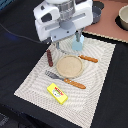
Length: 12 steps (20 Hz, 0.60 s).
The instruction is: Interact with the objects in diverse but meaningful ways.
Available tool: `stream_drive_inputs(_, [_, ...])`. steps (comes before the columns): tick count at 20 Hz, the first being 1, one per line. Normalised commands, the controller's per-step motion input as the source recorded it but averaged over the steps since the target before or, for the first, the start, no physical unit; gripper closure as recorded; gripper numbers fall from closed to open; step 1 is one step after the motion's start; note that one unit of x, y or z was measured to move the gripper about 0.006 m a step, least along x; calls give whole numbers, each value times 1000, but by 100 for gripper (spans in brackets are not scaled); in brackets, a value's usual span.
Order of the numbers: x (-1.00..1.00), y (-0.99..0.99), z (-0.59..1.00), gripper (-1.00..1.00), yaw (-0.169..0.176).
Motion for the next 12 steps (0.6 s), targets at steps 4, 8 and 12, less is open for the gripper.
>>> stream_drive_inputs(4, [355,-561,0,-100,125])
stream_drive_inputs(8, [359,-559,0,-100,118])
stream_drive_inputs(12, [447,-552,29,-100,88])
